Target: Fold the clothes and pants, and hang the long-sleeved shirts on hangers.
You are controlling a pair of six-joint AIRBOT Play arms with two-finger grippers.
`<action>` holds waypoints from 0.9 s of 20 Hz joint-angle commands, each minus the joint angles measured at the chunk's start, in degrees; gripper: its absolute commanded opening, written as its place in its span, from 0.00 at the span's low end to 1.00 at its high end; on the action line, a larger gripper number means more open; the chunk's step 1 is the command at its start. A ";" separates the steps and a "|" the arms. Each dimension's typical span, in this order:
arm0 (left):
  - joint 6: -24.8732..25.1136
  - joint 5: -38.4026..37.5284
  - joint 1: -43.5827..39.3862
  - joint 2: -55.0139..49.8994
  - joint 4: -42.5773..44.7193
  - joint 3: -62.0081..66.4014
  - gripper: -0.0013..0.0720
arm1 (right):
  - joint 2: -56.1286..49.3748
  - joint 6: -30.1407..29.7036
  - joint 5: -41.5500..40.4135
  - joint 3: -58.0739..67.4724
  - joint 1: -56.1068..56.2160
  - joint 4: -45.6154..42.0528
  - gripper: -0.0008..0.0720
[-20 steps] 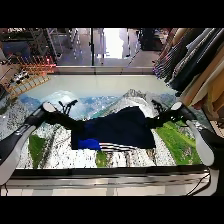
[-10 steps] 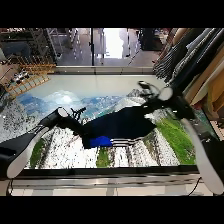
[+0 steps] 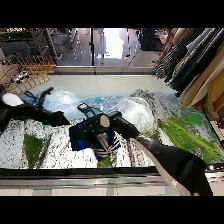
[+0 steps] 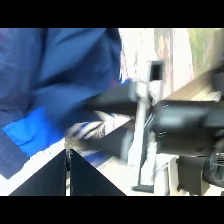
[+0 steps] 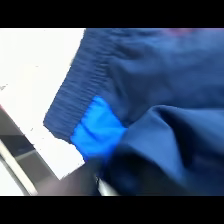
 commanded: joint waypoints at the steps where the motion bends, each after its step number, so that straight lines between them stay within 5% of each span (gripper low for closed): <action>1: 0.00 -2.38 3.72 3.98 0.13 -0.02 0.04 | -0.79 -2.32 9.66 9.33 0.24 -3.69 0.73; 7: 0.02 -2.36 4.39 4.00 0.11 -0.02 0.04 | 6.21 7.93 21.79 9.46 -19.58 -3.52 0.76; 11: 0.07 -2.36 4.39 4.00 0.13 -0.02 0.04 | 6.19 5.86 20.68 -7.37 -25.31 7.69 0.92; 18: 0.26 -2.36 4.39 4.00 0.15 -0.02 0.04 | 0.22 -1.75 11.58 -15.15 -21.40 17.05 0.88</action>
